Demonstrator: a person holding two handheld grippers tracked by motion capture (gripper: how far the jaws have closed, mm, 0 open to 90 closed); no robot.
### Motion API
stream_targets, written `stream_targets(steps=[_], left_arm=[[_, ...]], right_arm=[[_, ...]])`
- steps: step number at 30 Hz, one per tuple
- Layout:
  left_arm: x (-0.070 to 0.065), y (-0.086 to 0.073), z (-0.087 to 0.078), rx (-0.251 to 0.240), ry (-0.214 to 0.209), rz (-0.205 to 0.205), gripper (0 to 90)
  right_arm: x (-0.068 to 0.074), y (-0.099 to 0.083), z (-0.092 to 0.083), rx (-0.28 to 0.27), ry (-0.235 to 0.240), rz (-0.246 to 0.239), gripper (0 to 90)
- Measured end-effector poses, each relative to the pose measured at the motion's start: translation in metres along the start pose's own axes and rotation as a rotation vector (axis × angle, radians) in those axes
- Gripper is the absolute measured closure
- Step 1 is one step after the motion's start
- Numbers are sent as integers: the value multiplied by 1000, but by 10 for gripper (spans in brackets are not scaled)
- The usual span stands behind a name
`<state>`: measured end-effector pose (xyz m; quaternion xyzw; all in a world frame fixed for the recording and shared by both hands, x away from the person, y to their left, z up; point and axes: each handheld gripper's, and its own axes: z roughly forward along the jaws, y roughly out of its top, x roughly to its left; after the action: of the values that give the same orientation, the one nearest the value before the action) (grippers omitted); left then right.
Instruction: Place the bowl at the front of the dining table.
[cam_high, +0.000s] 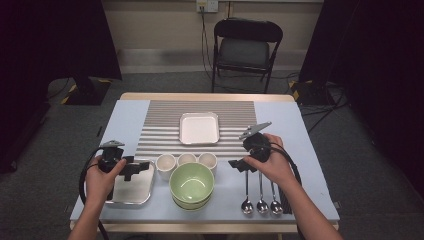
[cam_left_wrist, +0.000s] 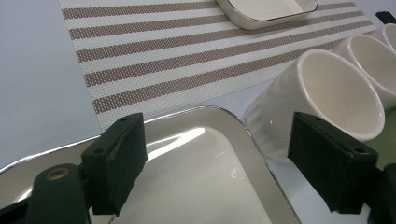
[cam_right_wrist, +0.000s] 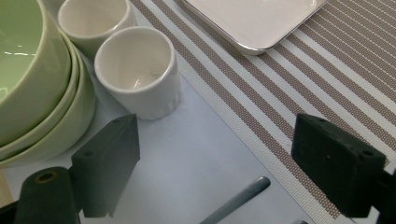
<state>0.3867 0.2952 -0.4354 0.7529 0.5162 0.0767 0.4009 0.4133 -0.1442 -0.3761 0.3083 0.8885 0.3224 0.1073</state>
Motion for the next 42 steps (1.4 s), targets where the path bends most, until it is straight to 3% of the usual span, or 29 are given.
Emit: stream_targets(steps=[17,28,42], left_arm=[[2,0,-2,-3,3,2,191],[2,0,-3,-6,5,-1,191],[2,1,-3,-7,4,3,191]], right_arm=[[11,19,3,8,27,-29,147],[23,38,7,10,43,-73,147],[32,54,10,6,70,-86,147]])
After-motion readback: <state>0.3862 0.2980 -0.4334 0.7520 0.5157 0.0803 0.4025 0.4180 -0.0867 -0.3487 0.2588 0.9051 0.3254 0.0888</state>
